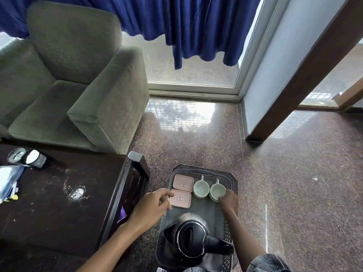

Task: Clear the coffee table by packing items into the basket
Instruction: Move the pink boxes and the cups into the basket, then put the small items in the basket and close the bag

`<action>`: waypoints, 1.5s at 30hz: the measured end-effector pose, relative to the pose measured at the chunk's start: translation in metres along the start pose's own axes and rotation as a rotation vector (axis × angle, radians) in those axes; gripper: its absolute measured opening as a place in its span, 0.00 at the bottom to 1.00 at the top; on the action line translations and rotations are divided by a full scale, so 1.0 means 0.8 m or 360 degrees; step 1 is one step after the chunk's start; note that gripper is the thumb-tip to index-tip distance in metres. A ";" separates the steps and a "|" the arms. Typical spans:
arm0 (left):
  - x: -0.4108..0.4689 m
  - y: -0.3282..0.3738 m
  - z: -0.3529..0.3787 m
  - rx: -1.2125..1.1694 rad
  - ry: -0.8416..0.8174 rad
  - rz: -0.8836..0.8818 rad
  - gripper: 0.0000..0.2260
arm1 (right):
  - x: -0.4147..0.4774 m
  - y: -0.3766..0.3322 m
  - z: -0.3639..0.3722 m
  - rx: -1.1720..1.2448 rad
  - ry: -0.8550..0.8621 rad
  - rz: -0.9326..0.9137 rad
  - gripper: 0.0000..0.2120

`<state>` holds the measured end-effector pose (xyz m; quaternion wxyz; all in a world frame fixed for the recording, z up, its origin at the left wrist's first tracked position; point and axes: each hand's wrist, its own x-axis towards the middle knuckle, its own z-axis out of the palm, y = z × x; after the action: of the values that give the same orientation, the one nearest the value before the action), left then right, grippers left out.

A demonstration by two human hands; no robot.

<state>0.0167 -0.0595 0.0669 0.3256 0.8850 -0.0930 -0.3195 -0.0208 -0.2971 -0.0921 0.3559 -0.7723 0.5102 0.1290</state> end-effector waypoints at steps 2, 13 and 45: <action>0.000 0.002 0.002 -0.0014 -0.0004 0.0023 0.09 | -0.004 0.004 0.003 0.0166 -0.0022 -0.0014 0.17; -0.002 -0.002 -0.002 -0.0075 -0.0003 0.0053 0.09 | -0.053 -0.026 -0.011 0.1040 -0.0227 0.0099 0.07; -0.317 -0.536 -0.277 -0.1175 0.1036 -0.0522 0.10 | -0.627 -0.303 0.400 -0.0095 -0.1654 -0.1069 0.11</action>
<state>-0.0605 0.4804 0.0515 0.5738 0.7677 0.2720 -0.0861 0.0211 0.3252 0.0629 0.5573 -0.7365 -0.0047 0.3834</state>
